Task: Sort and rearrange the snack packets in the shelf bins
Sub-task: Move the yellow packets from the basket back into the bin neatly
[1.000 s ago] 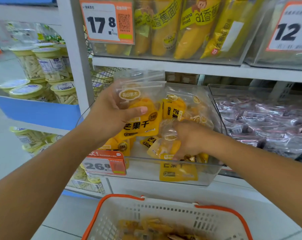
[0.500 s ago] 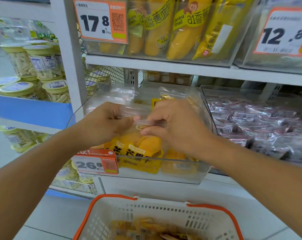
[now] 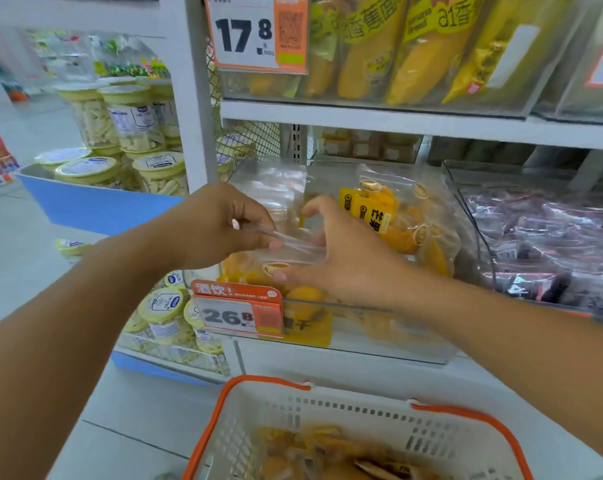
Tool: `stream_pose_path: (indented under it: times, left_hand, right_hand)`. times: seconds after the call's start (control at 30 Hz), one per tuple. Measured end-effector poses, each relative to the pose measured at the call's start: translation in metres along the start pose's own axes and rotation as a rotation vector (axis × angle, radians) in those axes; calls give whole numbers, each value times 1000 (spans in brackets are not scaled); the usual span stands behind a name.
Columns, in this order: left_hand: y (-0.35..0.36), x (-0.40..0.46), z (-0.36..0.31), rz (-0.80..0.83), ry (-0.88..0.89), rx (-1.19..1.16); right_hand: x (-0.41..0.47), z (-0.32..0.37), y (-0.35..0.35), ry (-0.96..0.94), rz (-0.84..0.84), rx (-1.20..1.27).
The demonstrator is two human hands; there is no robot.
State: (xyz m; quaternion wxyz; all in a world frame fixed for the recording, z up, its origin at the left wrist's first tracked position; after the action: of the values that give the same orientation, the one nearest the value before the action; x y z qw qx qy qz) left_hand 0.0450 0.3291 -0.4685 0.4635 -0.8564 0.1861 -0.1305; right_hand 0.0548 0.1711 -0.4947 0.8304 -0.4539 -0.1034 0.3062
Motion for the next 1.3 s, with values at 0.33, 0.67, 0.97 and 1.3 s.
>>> stream_pose_path:
  times: [0.33, 0.67, 0.97, 1.3]
  left_hand:
    - [-17, -10, 9, -75, -77, 76]
    - [-17, -14, 16, -57, -233, 417]
    - [-5, -1, 16, 7, -256, 406]
    - [-4, -5, 17, 72, -270, 355]
  right_hand:
    - [25, 4, -2, 101, 168, 270]
    - [29, -1, 7, 157, 234, 38]
    - [46, -5, 29, 204, 490, 459]
    - [30, -115, -10, 493, 708, -735]
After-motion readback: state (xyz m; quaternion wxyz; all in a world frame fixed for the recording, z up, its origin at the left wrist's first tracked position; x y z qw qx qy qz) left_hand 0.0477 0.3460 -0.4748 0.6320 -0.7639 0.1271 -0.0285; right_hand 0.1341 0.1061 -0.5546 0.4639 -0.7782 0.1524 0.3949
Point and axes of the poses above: each hand's wrist, its own x-axis towards the middle knuckle, its own y-axis out of the palm, z = x × y, the point moved 6 cm from there along x, towards the middle knuckle, and after that the axes turned 13 degrees about z, right-handed, at the moved point
